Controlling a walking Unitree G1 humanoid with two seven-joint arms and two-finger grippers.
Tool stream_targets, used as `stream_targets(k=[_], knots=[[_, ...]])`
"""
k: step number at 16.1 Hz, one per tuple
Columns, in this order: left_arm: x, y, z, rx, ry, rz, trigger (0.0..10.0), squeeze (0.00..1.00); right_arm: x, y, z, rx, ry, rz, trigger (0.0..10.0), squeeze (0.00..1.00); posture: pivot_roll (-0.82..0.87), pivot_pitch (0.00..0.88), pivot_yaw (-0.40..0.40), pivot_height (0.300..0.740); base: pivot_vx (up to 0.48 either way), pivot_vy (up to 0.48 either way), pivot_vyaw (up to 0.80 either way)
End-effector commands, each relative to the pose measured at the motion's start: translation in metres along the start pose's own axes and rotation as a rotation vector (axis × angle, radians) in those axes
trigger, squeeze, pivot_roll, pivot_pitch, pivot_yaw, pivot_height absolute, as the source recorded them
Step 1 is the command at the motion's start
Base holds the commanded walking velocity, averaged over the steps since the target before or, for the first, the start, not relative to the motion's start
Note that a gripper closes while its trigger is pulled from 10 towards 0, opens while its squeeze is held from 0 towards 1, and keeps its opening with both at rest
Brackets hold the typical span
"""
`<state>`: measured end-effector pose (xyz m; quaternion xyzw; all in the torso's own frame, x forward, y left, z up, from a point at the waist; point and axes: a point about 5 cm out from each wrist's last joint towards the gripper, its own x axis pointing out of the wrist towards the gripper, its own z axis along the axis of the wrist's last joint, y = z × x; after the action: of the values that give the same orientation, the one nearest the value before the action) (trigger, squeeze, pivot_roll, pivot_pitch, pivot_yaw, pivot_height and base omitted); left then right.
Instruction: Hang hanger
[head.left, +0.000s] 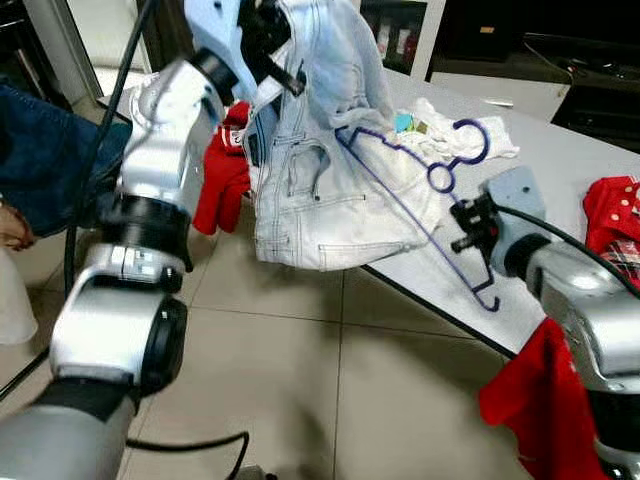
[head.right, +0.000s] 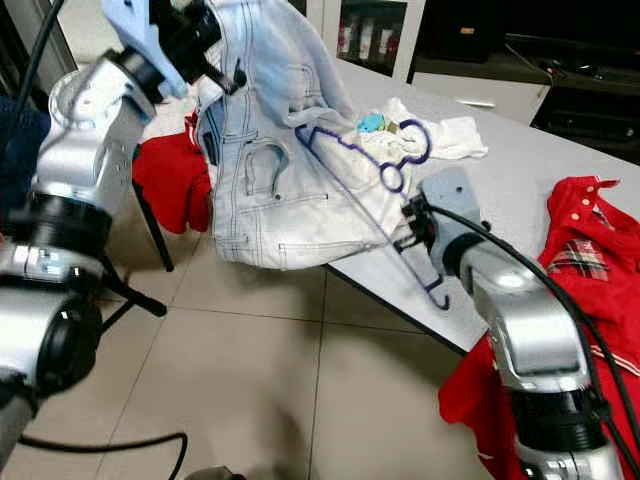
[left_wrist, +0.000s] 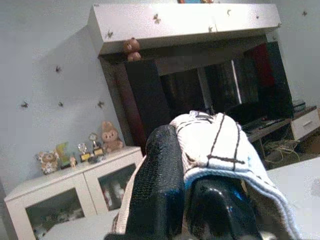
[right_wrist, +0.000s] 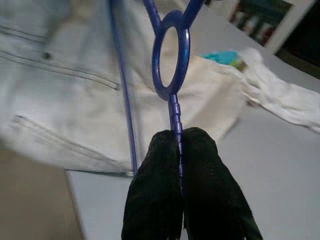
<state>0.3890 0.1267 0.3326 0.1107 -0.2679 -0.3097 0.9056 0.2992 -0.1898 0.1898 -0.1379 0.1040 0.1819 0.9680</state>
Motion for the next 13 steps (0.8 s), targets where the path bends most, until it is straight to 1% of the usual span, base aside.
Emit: stream_targets(k=[1, 2, 3, 5, 7, 8, 9, 10, 11, 12, 13], knots=[[0.005, 0.000, 0.006, 0.022, -0.021, -0.019, 10.0, 0.00, -0.006, 0.003, 0.008, 0.009, -0.036, 0.056, 0.0, 0.00, -0.08, 0.000, 0.016, 0.740, 0.000, 0.000, 0.00], [0.006, -0.001, -0.001, 0.000, -0.003, -0.016, 10.0, 0.00, -0.010, 0.019, 0.011, 0.012, -0.059, 0.171, 0.0, 0.00, -0.08, 0.000, 0.019, 0.740, 0.000, 0.000, 0.00], [0.005, -0.004, -0.011, -0.017, 0.022, -0.007, 10.0, 0.00, -0.011, 0.037, 0.008, 0.004, -0.048, 0.257, 0.0, 0.00, -0.09, 0.000, 0.021, 0.740, 0.000, 0.000, 0.00], [0.002, -0.008, -0.023, -0.046, 0.048, 0.010, 10.0, 0.00, -0.004, 0.050, -0.002, 0.013, 0.002, 0.271, 0.0, 0.00, -0.09, 0.000, 0.023, 0.740, 0.000, 0.000, 0.00], [-0.002, -0.014, -0.035, -0.083, 0.060, 0.021, 10.0, 0.00, 0.007, 0.063, -0.016, 0.043, 0.078, 0.249, 0.0, 0.00, -0.09, 0.000, 0.019, 0.740, 0.000, 0.000, 0.00], [-0.004, -0.017, -0.038, -0.094, 0.059, 0.020, 10.0, 0.00, 0.012, 0.063, -0.022, 0.041, 0.109, 0.216, 0.0, 0.00, -0.08, 0.000, 0.014, 0.740, 0.000, 0.000, 0.00], [-0.006, -0.021, -0.042, -0.105, 0.061, 0.020, 10.0, 0.00, 0.019, 0.060, -0.030, 0.038, 0.152, 0.149, 0.0, 0.00, -0.08, 0.000, 0.007, 0.740, 0.000, 0.000, 0.00], [-0.007, -0.022, -0.043, -0.108, 0.062, 0.021, 10.0, 0.00, 0.021, 0.059, -0.032, 0.033, 0.167, 0.127, 0.0, 0.00, -0.08, 0.000, 0.007, 0.740, 0.000, 0.000, 0.00], [-0.009, -0.024, -0.047, -0.112, 0.066, 0.025, 10.0, 0.00, 0.025, 0.056, -0.039, 0.001, 0.211, 0.075, 0.0, 0.00, -0.07, 0.000, 0.001, 0.740, 0.000, 0.000, 0.00], [-0.012, -0.026, -0.049, -0.095, 0.068, 0.026, 10.0, 0.00, 0.028, 0.052, -0.045, -0.028, 0.242, 0.035, 0.0, 0.00, -0.06, 0.000, -0.005, 0.740, 0.000, 0.000, 0.00], [-0.017, -0.026, -0.052, -0.056, 0.080, 0.021, 10.0, 0.00, 0.030, 0.045, -0.054, -0.067, 0.288, -0.019, 0.0, 0.00, -0.06, 0.000, -0.008, 0.740, 0.000, 0.000, 0.00]])
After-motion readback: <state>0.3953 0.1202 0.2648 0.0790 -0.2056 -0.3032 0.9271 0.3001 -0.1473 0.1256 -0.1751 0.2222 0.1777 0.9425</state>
